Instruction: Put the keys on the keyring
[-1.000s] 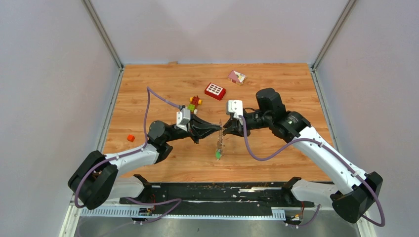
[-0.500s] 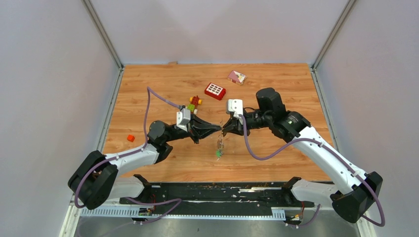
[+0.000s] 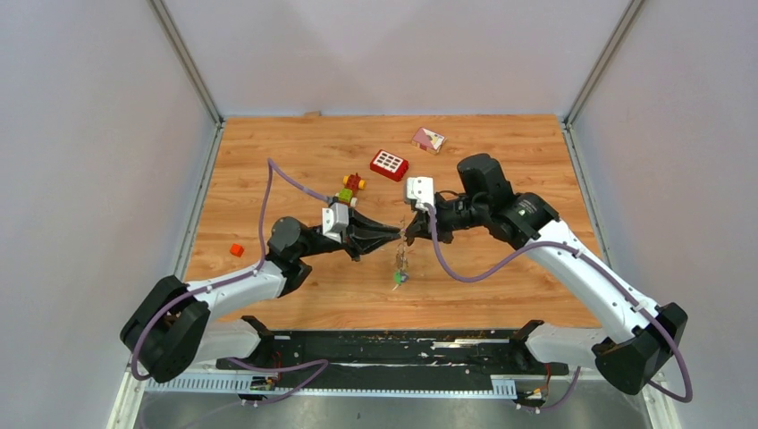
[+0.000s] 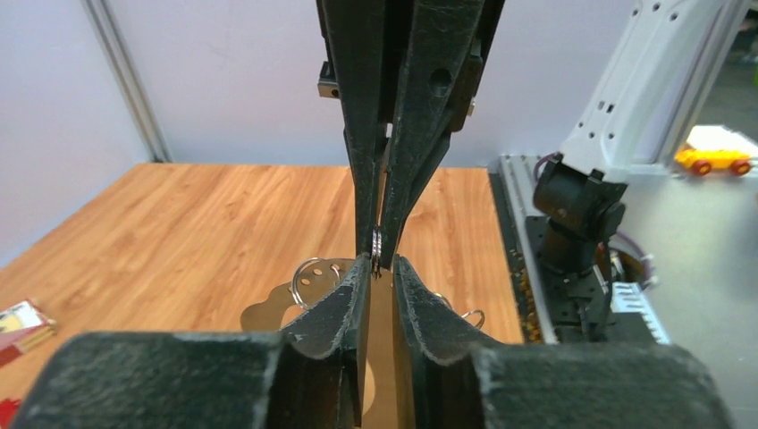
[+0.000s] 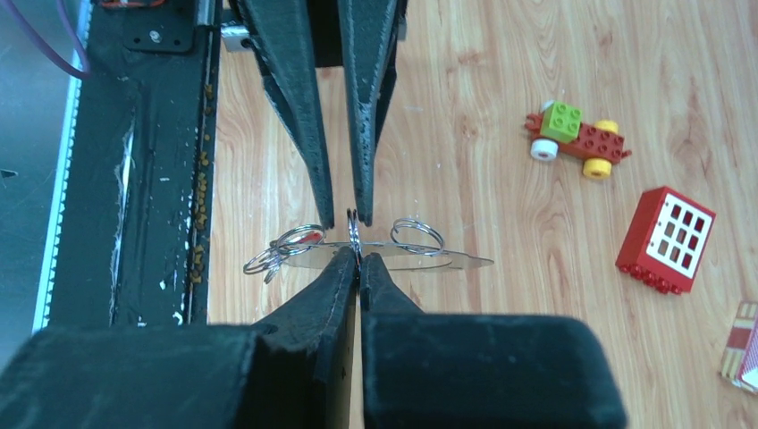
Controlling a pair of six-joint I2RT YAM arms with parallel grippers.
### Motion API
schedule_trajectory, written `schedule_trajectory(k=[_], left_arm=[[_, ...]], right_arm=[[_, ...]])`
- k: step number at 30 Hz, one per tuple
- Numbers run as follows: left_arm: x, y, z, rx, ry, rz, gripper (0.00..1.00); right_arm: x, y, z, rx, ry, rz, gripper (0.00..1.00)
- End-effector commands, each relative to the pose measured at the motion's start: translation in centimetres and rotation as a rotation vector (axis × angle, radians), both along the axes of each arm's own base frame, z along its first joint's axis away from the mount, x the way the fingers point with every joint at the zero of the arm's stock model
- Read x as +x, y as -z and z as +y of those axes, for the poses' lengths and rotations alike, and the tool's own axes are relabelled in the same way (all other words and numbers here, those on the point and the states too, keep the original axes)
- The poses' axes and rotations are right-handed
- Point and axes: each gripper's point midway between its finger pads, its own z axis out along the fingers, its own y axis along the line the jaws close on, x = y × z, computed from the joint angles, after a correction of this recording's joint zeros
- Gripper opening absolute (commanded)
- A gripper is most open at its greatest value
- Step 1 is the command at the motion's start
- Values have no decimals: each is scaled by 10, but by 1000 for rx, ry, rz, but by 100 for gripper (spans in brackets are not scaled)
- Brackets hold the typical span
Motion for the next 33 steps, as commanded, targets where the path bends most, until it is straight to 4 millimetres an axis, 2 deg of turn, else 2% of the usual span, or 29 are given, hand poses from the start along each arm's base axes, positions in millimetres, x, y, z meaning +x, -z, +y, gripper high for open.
schedule_trajectory(k=[1, 5, 9, 17, 26, 33], left_arm=[[4, -13, 1, 32, -27, -124, 27], [9, -13, 0, 66, -48, -152, 39], [14, -8, 0, 101, -68, -165, 47], [14, 0, 0, 132, -60, -212, 56], [15, 4, 0, 150, -68, -255, 57], [3, 0, -6, 125, 4, -242, 48]], right_arm=[[8, -9, -10, -78, 22, -37, 0], [9, -8, -14, -140, 36, -29, 0], [9, -9, -15, -192, 45, -36, 0], [10, -5, -14, -271, 43, -47, 0], [6, -2, -10, -305, 19, -55, 0], [5, 1, -3, -301, 12, -50, 0]])
